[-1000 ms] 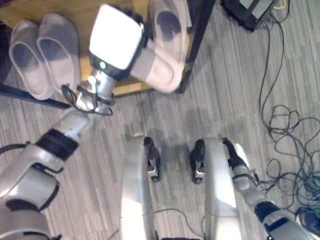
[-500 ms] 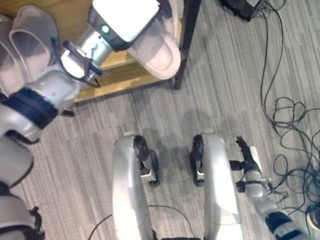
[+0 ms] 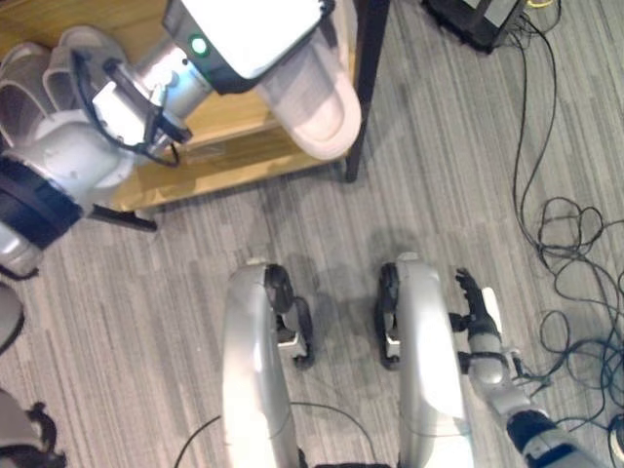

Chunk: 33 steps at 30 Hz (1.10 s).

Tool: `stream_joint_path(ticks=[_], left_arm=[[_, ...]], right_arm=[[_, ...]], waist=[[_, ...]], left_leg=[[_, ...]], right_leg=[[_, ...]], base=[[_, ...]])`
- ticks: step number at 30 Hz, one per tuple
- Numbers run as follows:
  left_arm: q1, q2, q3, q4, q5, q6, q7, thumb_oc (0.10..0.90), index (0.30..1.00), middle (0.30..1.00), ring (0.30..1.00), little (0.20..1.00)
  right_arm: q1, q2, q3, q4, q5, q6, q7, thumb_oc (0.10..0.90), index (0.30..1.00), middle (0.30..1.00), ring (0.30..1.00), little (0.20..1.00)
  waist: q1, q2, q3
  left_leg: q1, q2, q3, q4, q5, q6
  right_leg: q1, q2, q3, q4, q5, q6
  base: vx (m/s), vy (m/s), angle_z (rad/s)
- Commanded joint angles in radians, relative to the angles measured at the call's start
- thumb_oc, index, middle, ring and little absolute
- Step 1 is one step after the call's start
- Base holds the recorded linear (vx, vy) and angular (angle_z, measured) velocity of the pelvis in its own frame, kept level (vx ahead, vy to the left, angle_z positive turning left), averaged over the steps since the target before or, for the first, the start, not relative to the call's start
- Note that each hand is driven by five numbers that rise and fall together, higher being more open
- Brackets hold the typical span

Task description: Arrange the slippers neatly on the shoe rack.

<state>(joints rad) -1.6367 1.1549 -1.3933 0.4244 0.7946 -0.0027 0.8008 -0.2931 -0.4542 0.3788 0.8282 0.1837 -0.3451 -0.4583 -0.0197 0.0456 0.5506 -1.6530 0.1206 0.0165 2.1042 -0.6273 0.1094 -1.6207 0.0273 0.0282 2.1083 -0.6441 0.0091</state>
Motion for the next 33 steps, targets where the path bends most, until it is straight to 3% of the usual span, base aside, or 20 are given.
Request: stream_joint_path(ticks=[1, 5, 11, 22, 33], left_arm=[[-0.157, 0.056, 0.016, 0.087, -0.006, 0.044, 0.007, 0.400, 0.300, 0.300, 0.300, 0.300], [-0.173, 0.001, -0.007, 0.261, -0.031, 0.034, -0.058, 0.400, 0.300, 0.300, 0.300, 0.300], [-0.176, 0.016, -0.007, 0.306, -0.042, 0.042, -0.078, 0.400, 0.300, 0.300, 0.300, 0.300], [-0.210, 0.027, -0.007, 0.363, -0.084, 0.061, -0.095, 0.400, 0.300, 0.300, 0.300, 0.300], [-0.195, 0.000, -0.007, 0.410, -0.050, 0.040, -0.180, 0.400, 0.300, 0.300, 0.300, 0.300]], right_arm=[[0.035, -0.026, -0.060, -0.060, 0.044, -0.051, -0.044, 0.800, 0.900, 0.900, 0.900, 0.900], [0.062, -0.031, -0.064, -0.070, 0.064, -0.079, -0.036, 0.800, 0.900, 0.900, 0.900, 0.900], [0.095, -0.032, -0.073, -0.081, 0.058, -0.089, -0.034, 0.800, 0.900, 0.900, 0.900, 0.900], [0.107, -0.024, -0.084, -0.086, 0.084, -0.085, -0.011, 0.800, 0.900, 0.900, 0.900, 0.900], [0.107, -0.045, -0.070, -0.070, 0.089, -0.079, -0.002, 0.800, 0.900, 0.900, 0.900, 0.900]], waist=[[0.013, 0.002, -0.031], [-0.007, -0.017, -0.031], [-0.008, -0.015, -0.031], [-0.001, -0.038, -0.031], [-0.007, -0.017, -0.031]], left_leg=[[0.083, -0.082, -0.190, 0.014, -0.132, 0.030], [0.083, -0.072, -0.193, 0.014, -0.135, 0.029], [0.083, -0.071, -0.194, 0.019, -0.140, 0.028], [0.083, -0.072, -0.194, 0.039, -0.153, 0.023], [0.083, -0.071, -0.188, 0.046, -0.158, 0.022]], right_leg=[[0.067, -0.035, 0.091, 0.013, -0.009, -0.040], [0.062, -0.034, 0.097, 0.005, -0.003, -0.044], [0.061, -0.033, 0.101, 0.009, -0.005, -0.042], [0.065, -0.034, 0.112, 0.025, -0.004, -0.039], [0.060, -0.038, 0.120, 0.047, -0.008, -0.048]], base=[[0.00, 0.000, 0.00], [-0.01, 0.014, -0.02], [0.00, 0.004, -0.02], [0.00, 0.006, 0.00], [0.00, 0.003, 0.00]])
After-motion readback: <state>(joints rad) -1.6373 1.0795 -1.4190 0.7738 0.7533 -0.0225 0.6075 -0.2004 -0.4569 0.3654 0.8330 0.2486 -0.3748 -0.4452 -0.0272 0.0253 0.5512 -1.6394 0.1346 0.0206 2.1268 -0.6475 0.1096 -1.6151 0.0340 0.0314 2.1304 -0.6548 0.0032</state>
